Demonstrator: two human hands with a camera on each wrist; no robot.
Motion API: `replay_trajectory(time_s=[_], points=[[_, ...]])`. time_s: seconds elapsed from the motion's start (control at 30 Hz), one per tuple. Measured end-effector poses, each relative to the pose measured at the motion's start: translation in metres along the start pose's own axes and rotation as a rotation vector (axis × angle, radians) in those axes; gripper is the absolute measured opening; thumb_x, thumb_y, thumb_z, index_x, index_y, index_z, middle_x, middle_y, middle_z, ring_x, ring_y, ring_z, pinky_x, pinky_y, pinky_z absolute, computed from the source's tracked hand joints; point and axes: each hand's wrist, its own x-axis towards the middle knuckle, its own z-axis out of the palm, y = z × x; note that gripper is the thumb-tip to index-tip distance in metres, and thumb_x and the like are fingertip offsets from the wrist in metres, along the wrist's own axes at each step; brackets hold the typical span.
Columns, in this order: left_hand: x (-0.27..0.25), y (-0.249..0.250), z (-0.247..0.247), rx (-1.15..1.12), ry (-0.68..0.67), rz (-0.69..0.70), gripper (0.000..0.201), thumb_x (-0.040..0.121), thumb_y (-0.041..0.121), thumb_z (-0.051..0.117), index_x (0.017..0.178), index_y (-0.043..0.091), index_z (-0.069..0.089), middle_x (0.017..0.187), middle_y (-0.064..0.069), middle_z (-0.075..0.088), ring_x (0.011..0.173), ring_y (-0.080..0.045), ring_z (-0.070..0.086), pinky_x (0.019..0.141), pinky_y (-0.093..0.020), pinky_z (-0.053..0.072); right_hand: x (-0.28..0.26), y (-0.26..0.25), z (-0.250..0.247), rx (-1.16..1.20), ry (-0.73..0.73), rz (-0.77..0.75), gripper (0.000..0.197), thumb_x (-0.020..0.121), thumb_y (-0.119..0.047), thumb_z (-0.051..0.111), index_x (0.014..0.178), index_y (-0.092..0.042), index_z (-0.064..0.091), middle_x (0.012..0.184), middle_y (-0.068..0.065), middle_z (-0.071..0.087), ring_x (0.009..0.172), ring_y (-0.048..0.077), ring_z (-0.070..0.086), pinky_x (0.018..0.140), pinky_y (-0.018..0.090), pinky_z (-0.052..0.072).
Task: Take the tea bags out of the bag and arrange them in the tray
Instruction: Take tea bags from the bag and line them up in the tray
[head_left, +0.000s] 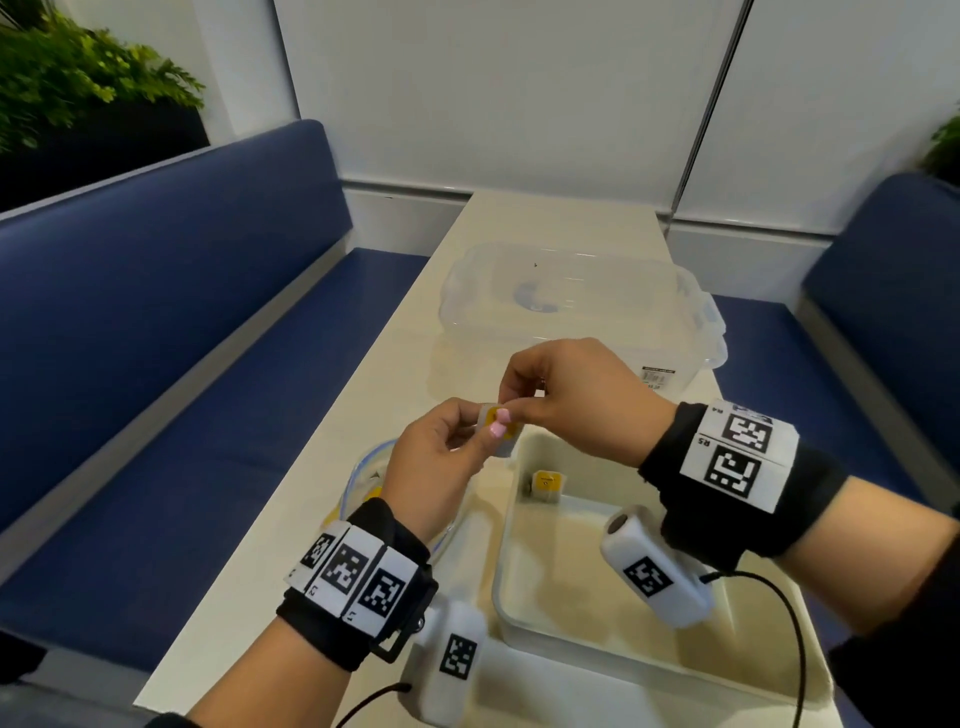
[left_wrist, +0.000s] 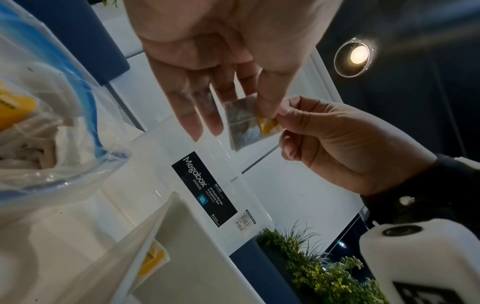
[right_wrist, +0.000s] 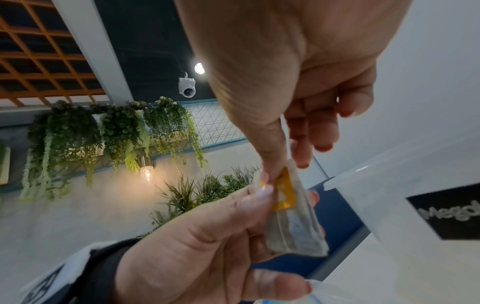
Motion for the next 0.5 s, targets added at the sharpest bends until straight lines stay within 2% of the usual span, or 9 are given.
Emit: replay_trajectory(time_s=[0.13,0.2,0.27,0.33,0.4,0.5], points=[[0.0,-0.01,-0.004,0.162,-0.037,-0.007,0.023,0.081,0.016,0.071,0.101,0.023,0.064,0.1,0.013,0.068,0.092,0.003,0.061,0.075,-0.011,0.049,-0.002,0.013,-0.005,-0.066,-0.04,0.037,0.006,0.08,-0.026,0.071,0.076,-0.025,0.066,0.078,-0.006,0.065,0.073,0.011,0.056,0.067,0.027,0.042],[-0.004,-0.015,-0.008,0.252,-0.048,-0.017,0.025,0.079,0.016,0.073,0.098,0.027,0.063,0.098,0.014,0.066,0.084,0.005,0.061,0.069,-0.008,0.048,-0.003,0.022,-0.005,-0.118,-0.085,0.084,0.006,0.08,-0.026,0.071,0.077,-0.025,0.066,0.076,-0.006,0.065,0.074,0.013,0.058,0.068,0.028,0.045],[-0.011,-0.022,-0.01,0.324,-0.091,-0.026,0.023,0.076,0.014,0.075,0.09,0.028,0.063,0.092,0.012,0.066,0.068,0.004,0.059,0.064,-0.009,0.047,-0.005,0.031,-0.001,-0.196,-0.135,0.13,0.005,0.08,-0.026,0.07,0.077,-0.025,0.066,0.071,-0.011,0.061,0.073,0.012,0.057,0.064,0.026,0.043],[-0.021,-0.028,-0.008,0.434,-0.144,-0.025,0.022,0.073,0.018,0.077,0.084,0.03,0.062,0.086,0.012,0.063,0.061,0.001,0.054,0.065,-0.014,0.047,-0.006,0.04,0.008,-0.288,-0.175,0.153,0.002,0.079,-0.026,0.069,0.078,-0.026,0.067,0.068,-0.012,0.057,0.073,0.011,0.053,0.059,0.023,0.036],[-0.03,-0.035,-0.005,0.576,-0.199,-0.014,0.022,0.073,0.028,0.075,0.084,0.032,0.056,0.085,0.011,0.057,0.068,-0.002,0.051,0.069,-0.02,0.045,-0.006,0.046,0.019,-0.354,-0.215,0.172,0.003,0.08,-0.026,0.067,0.082,-0.026,0.07,0.073,-0.009,0.059,0.075,0.012,0.051,0.062,0.023,0.035],[-0.04,-0.043,-0.001,0.701,-0.255,-0.017,0.026,0.076,0.034,0.07,0.087,0.035,0.046,0.085,0.012,0.049,0.071,-0.002,0.046,0.067,-0.019,0.039,-0.002,0.055,0.039,-0.427,-0.277,0.196,0.009,0.081,-0.023,0.063,0.085,-0.026,0.071,0.081,-0.004,0.065,0.08,0.018,0.058,0.063,0.024,0.035]])
